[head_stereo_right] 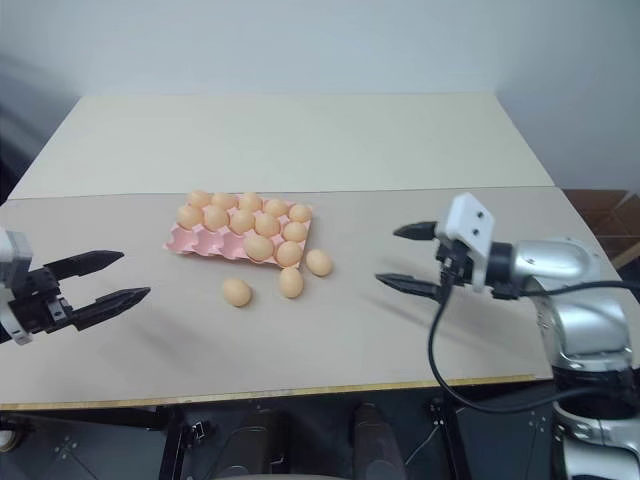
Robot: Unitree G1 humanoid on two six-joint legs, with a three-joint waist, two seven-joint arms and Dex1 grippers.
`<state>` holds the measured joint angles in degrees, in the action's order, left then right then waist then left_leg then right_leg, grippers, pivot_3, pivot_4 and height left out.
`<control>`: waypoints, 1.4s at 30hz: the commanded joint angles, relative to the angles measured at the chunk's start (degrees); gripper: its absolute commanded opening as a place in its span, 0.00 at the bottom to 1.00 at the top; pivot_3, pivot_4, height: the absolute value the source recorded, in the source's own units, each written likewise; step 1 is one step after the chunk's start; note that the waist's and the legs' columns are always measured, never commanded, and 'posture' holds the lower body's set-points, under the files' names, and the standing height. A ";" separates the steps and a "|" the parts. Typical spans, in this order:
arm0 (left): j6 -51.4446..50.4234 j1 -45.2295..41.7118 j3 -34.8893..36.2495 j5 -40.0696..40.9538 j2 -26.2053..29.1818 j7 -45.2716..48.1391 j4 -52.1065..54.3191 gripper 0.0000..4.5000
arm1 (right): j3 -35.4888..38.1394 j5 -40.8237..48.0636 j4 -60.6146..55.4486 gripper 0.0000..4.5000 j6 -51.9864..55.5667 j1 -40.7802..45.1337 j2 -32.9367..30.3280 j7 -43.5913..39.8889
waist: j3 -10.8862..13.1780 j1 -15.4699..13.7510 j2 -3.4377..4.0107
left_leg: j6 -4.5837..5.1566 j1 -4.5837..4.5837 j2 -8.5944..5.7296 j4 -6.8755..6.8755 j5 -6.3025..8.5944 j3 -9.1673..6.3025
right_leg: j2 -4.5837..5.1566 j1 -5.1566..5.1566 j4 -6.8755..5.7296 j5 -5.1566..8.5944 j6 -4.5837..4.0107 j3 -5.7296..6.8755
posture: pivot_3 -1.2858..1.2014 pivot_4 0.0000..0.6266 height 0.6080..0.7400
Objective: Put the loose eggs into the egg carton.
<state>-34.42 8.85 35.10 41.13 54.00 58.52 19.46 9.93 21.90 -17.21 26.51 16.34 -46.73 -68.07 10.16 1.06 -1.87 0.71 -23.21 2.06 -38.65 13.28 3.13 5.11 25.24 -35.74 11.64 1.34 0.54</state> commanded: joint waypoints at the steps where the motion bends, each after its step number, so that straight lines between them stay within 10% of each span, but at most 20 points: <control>1: -0.03 0.56 2.09 1.29 -0.32 0.17 2.18 1.00 | 2.38 1.88 -2.78 0.99 -3.15 -2.81 -0.84 -0.17 | 0.00 -0.02 0.00 | 0.00 0.05 0.02 0.00 0.00 0.01 | -0.01 -0.02 -0.02 0.01 0.00 -0.02 | 0.52 0.24 1.00; 36: -2.63 0.53 2.48 3.96 0.37 0.25 5.48 1.00 | -30.44 -25.11 27.63 0.99 -7.02 23.29 23.05 21.97 | 0.01 -0.18 -0.01 | -0.01 -0.09 -0.05 -0.03 0.00 -0.03 | 0.00 0.06 -0.06 -0.20 -0.02 0.01 | 0.52 0.24 1.00; 42: -2.74 0.70 2.67 4.35 0.27 0.57 5.86 1.00 | -29.35 -24.60 28.73 0.65 -7.75 23.45 24.90 21.73 | 0.01 -0.07 -0.01 | -0.01 -0.07 -0.01 -0.03 0.00 -0.04 | -0.04 0.06 -0.09 -0.21 0.00 0.01 | 0.52 0.24 1.00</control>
<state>-37.49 9.57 36.23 44.78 53.64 58.53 24.03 -21.08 -3.20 12.92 19.79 38.99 -21.66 -46.16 10.17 0.98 -1.88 0.70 -23.28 2.04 -38.67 13.27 3.09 5.08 25.30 -35.83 11.43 1.36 0.55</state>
